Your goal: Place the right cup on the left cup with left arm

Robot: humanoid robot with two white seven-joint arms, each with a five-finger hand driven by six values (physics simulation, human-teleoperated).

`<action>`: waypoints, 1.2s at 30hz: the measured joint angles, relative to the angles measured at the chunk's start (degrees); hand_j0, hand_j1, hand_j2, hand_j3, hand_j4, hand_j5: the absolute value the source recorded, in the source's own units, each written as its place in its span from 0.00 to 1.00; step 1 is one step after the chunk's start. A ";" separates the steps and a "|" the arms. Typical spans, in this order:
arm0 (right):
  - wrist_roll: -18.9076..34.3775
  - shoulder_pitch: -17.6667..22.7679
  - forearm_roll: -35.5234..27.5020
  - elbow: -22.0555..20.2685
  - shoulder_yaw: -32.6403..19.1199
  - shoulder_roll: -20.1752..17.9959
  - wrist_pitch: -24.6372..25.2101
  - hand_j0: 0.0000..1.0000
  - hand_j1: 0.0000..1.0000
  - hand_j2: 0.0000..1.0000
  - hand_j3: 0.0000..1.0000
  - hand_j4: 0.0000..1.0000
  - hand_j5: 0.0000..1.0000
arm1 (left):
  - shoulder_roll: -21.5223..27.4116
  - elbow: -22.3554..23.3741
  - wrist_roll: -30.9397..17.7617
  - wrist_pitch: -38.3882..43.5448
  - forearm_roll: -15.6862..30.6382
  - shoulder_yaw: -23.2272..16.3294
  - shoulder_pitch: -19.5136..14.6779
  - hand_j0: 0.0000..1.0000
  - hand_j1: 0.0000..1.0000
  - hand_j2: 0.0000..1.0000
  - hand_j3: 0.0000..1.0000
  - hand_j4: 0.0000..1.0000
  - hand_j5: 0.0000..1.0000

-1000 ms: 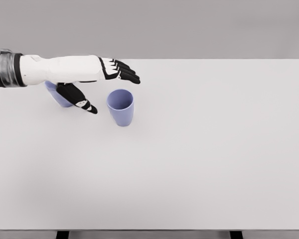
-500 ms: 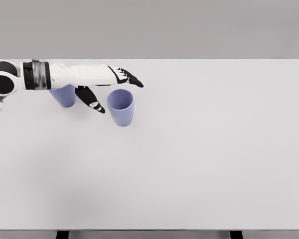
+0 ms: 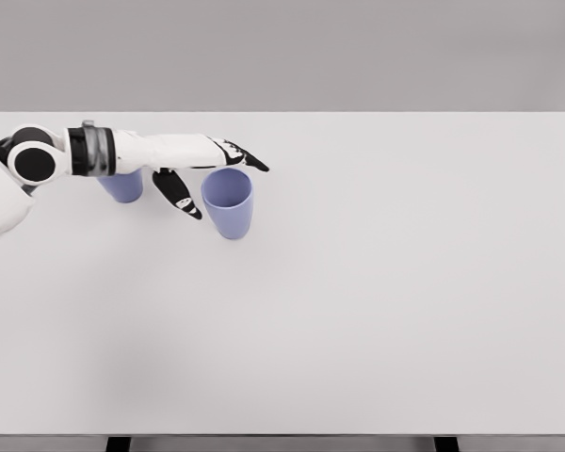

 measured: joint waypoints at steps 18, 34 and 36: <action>0.00 0.09 0.00 0.00 0.02 0.00 0.00 1.00 1.00 1.00 1.00 1.00 1.00 | -0.59 -0.48 0.00 0.00 -1.86 0.07 0.26 1.00 1.00 1.00 1.00 1.00 1.00; 0.00 0.09 0.00 0.00 0.02 0.00 0.00 1.00 1.00 1.00 1.00 1.00 1.00 | -1.15 -0.99 0.07 0.09 -2.21 0.74 1.06 0.52 0.52 0.52 0.52 0.52 0.52; 0.00 0.09 0.00 0.00 0.02 0.00 0.00 1.00 1.00 1.00 1.00 1.00 1.00 | 0.19 -2.49 0.10 0.08 -0.85 0.85 0.88 0.51 0.51 0.51 0.51 0.51 0.51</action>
